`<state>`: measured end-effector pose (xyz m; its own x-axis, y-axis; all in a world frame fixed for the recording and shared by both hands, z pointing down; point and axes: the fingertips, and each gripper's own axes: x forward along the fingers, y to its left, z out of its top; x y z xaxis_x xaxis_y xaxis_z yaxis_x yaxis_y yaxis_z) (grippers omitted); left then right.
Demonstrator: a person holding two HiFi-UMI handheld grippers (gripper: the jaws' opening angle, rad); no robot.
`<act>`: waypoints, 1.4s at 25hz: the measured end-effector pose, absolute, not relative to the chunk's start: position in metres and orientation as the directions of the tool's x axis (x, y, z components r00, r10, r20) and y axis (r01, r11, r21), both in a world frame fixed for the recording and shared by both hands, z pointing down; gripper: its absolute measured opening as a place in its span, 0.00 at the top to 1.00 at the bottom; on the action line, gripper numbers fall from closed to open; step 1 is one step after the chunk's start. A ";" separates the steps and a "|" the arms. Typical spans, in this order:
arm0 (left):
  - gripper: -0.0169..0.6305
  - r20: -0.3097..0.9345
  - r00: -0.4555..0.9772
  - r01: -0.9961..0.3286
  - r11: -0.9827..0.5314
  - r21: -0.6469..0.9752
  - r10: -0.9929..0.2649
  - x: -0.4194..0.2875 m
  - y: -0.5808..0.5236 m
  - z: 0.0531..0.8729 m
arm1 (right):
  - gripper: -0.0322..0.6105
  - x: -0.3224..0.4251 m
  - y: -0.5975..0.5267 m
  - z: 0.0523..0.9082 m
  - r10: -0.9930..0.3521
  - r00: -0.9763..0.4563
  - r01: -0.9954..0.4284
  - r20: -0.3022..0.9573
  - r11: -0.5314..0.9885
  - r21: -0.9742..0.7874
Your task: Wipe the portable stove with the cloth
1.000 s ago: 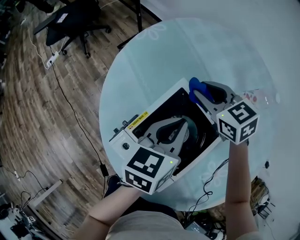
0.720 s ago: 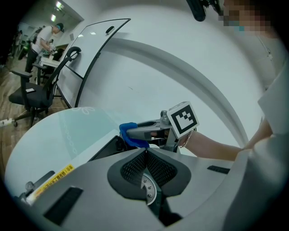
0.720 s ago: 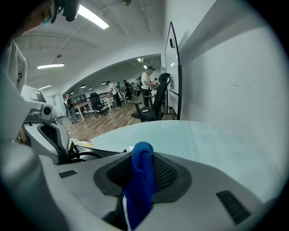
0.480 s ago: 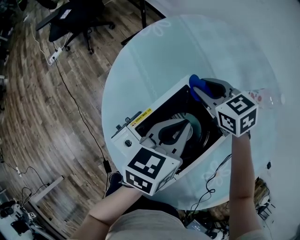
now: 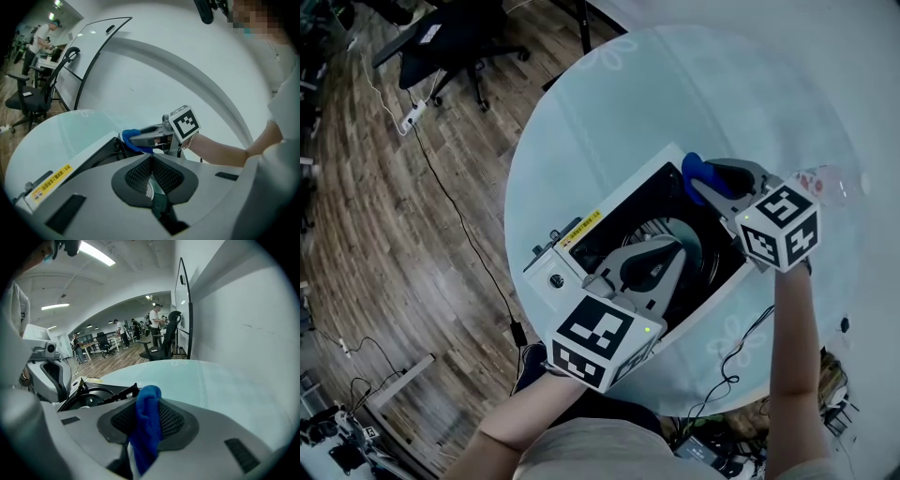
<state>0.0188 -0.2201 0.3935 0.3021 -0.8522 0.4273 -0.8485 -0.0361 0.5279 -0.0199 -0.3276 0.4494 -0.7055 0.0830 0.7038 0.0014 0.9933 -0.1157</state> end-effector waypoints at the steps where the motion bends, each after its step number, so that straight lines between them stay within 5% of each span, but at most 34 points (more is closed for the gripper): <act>1: 0.95 0.431 0.303 -0.853 -0.040 0.521 -0.850 0.021 -0.220 0.394 | 0.76 -0.018 -0.327 0.449 0.081 -0.705 0.001 0.704 0.993 -0.114; 35: 0.95 0.494 0.315 -0.883 -0.059 0.466 -0.811 0.066 -0.188 0.404 | 0.76 0.084 -0.312 0.453 0.054 -0.657 -0.037 0.752 0.994 -0.103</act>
<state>0.0656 -0.1883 0.4044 0.3150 -0.8106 0.4937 -0.8828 -0.0592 0.4661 0.0841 -0.3116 0.4528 -0.6572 0.0536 0.7518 -0.0373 0.9939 -0.1035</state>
